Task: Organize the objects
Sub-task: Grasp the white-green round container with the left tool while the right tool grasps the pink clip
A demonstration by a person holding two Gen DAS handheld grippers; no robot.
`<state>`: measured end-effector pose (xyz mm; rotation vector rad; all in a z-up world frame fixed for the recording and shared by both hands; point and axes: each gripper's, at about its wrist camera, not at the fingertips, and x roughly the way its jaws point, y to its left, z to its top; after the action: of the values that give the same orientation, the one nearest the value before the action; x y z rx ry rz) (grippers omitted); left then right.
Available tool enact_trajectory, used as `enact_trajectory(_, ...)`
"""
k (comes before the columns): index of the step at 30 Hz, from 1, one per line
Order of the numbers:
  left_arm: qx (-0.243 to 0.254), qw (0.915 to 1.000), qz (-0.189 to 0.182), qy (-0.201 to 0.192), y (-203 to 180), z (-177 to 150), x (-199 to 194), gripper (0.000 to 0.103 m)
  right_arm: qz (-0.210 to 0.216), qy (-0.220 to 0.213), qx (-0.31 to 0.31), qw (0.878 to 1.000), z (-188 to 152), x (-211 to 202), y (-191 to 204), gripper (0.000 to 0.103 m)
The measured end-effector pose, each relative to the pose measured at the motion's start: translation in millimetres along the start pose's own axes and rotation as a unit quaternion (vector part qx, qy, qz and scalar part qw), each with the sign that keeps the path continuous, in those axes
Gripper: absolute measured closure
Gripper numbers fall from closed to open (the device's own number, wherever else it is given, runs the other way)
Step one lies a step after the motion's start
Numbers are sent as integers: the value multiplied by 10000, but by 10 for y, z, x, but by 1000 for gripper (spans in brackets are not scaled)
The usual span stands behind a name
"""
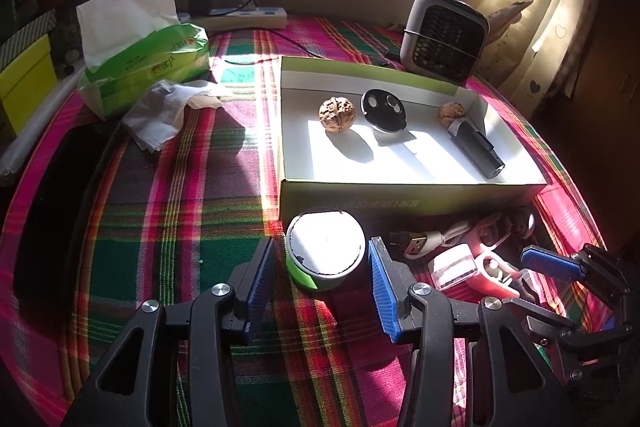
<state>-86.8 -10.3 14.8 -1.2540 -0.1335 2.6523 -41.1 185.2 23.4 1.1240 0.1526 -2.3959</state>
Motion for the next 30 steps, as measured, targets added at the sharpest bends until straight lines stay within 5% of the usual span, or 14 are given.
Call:
enact_trajectory(22, -137, 9999, -44, -7, 66, 56, 39, 61, -129, 225, -294, 9992, 72, 209, 61, 48)
enact_trajectory(30, -195, 9998, -17, -5, 100, 64, 42, 69, -185, 215, -353, 9990, 82, 209, 63, 62)
